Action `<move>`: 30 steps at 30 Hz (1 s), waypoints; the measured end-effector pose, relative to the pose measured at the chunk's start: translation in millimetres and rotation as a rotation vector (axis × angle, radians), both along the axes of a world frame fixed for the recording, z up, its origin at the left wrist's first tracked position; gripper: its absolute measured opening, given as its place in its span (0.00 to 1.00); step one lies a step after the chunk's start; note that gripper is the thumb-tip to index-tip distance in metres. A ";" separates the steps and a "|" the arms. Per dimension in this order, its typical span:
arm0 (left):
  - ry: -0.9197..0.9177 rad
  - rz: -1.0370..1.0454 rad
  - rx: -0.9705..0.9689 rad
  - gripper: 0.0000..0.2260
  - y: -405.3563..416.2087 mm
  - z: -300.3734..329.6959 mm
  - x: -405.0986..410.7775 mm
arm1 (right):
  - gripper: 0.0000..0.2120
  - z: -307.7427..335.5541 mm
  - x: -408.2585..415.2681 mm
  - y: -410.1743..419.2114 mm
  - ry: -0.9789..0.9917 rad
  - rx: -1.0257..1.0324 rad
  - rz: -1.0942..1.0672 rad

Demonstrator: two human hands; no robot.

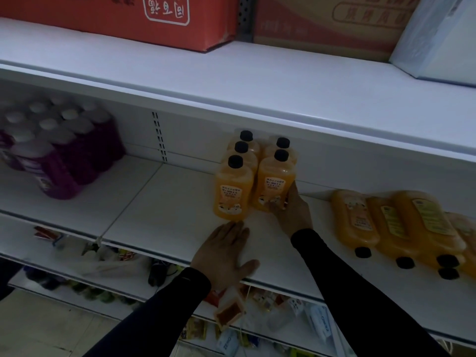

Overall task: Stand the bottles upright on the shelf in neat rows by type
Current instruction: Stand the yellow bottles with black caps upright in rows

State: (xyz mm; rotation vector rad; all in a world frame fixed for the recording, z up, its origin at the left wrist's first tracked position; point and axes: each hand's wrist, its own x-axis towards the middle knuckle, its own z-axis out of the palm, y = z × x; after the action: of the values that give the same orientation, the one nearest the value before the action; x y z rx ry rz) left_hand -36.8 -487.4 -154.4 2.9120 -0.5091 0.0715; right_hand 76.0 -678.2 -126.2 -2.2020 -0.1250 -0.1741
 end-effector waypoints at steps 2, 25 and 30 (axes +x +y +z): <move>0.018 0.001 -0.011 0.38 0.6 -0.1 0.8 | 0.39 3.0 -0.2 -0.3 0.020 -0.003 0.015; 0.041 -0.205 -0.134 0.33 -81.2 42.2 20.4 | 0.35 4.4 -111.2 -138.8 0.032 -0.489 -0.063; 0.026 -0.208 -0.220 0.37 -105.8 45.9 21.1 | 0.26 75.3 -132.4 -136.5 0.040 -0.199 0.102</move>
State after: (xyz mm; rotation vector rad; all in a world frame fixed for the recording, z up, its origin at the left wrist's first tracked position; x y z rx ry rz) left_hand -15.7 -593.2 -108.5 2.6282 -0.7451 0.0564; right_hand -56.3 -814.7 -50.9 -2.3894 -0.2413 -0.0631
